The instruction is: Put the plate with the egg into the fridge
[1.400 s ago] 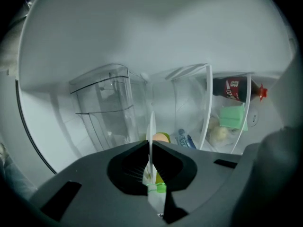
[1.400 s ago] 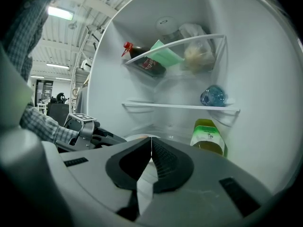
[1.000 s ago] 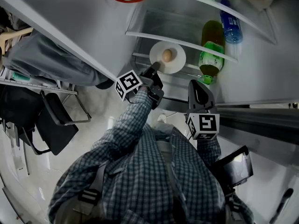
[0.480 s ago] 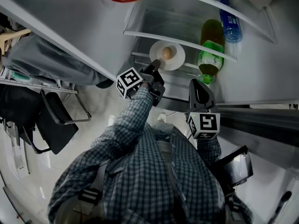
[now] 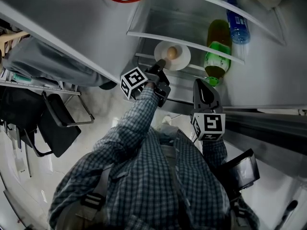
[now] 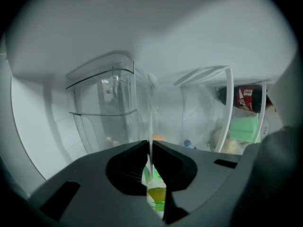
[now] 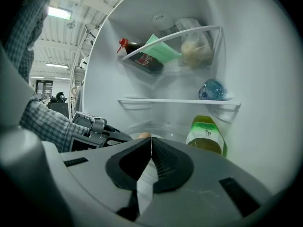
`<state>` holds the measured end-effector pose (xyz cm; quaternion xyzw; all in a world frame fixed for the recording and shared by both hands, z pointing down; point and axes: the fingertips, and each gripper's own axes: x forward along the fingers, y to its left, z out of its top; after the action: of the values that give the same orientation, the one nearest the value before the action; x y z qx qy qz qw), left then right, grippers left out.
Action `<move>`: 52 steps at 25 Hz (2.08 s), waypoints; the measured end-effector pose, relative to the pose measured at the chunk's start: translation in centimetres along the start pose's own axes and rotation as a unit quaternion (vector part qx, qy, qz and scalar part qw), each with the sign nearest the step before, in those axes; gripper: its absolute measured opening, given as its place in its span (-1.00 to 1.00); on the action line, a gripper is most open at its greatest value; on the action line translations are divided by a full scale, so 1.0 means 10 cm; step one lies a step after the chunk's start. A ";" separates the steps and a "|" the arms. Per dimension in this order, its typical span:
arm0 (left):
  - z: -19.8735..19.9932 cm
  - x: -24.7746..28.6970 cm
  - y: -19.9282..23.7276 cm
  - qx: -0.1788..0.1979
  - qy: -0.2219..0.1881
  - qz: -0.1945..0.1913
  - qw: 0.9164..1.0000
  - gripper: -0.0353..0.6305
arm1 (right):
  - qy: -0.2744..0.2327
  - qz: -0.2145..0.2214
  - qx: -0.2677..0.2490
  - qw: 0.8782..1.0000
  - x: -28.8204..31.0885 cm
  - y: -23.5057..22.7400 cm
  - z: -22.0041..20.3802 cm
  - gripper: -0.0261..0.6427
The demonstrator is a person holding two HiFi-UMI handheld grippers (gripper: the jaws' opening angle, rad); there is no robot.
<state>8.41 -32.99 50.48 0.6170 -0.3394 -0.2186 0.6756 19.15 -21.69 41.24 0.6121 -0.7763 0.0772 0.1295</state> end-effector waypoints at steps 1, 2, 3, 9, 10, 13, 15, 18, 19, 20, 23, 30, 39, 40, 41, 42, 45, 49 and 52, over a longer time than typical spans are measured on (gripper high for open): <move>0.00 0.01 -0.01 0.002 0.001 0.001 1.000 -0.83 | -0.001 0.000 0.004 1.000 0.02 0.02 0.04 -0.90; -0.01 0.02 -0.01 0.003 0.003 0.002 1.000 -0.83 | 0.000 0.001 0.005 1.000 0.04 0.04 0.07 -0.90; -0.01 0.02 -0.01 0.003 0.003 0.003 1.000 -0.83 | 0.004 0.002 -0.004 1.000 0.06 0.05 0.07 -0.90; -0.01 0.03 -0.02 -0.001 0.002 0.009 1.000 -0.83 | 0.025 0.015 -0.069 0.997 0.25 0.11 0.06 -0.90; -0.01 0.03 -0.02 -0.003 0.001 0.010 1.000 -0.83 | 0.029 0.017 -0.083 0.996 0.29 0.12 0.05 -0.90; -0.01 0.04 -0.02 -0.006 0.001 0.012 1.000 -0.83 | 0.048 0.031 -0.145 0.988 0.39 0.19 -0.01 -0.90; -0.01 0.04 -0.02 -0.006 0.001 0.013 1.000 -0.83 | 0.061 0.037 -0.202 0.977 0.46 0.24 -0.07 -0.90; -0.01 0.04 -0.02 -0.007 0.001 0.015 1.000 -0.83 | 0.073 0.043 -0.272 0.958 0.55 0.32 -0.11 -0.90; -0.01 0.04 -0.02 -0.007 0.002 0.015 1.000 -0.83 | 0.077 0.045 -0.292 0.952 0.57 0.34 -0.13 -0.90; -0.01 0.04 -0.02 -0.008 0.002 0.015 1.000 -0.83 | 0.081 0.047 -0.311 0.946 0.59 0.36 -0.15 -0.90; -0.02 0.05 -0.02 -0.010 0.006 0.015 1.000 -0.83 | 0.100 0.049 -0.366 0.924 0.64 0.39 -0.26 -0.89; -0.03 0.05 -0.03 -0.011 0.016 0.014 1.000 -0.83 | 0.140 0.071 -0.436 0.886 0.74 0.48 -0.49 -0.74; -0.02 0.05 -0.03 -0.011 0.016 0.013 1.000 -0.83 | 0.132 0.068 -0.515 0.844 0.91 0.54 -0.53 -0.74; -0.02 0.05 -0.03 -0.011 0.016 0.013 1.000 -0.83 | 0.132 0.068 -0.519 0.842 0.92 0.55 -0.54 -0.74; -0.03 0.05 -0.03 -0.012 0.016 0.013 1.000 -0.83 | 0.130 0.067 -0.521 0.841 0.93 0.56 -0.55 -0.74; -0.03 0.05 -0.02 -0.013 0.017 0.013 1.000 -0.83 | 0.128 0.064 -0.525 0.839 0.94 0.57 -0.55 -0.74; -0.04 0.05 -0.01 -0.016 0.020 0.012 1.000 -0.83 | 0.123 0.048 -0.543 0.829 0.98 0.56 -0.55 -0.74; -0.05 0.04 -0.01 -0.020 0.021 0.012 1.000 -0.83 | 0.127 0.039 -0.575 0.807 0.98 0.53 -0.56 -0.84; -0.05 0.04 -0.01 -0.018 0.023 0.013 1.000 -0.83 | 0.129 0.039 -0.578 0.805 0.98 0.54 -0.57 -0.85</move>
<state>9.10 -32.95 50.43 0.6055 -0.3277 -0.2017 0.6966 12.39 -27.96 49.84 0.3774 -0.6767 -0.3026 0.5551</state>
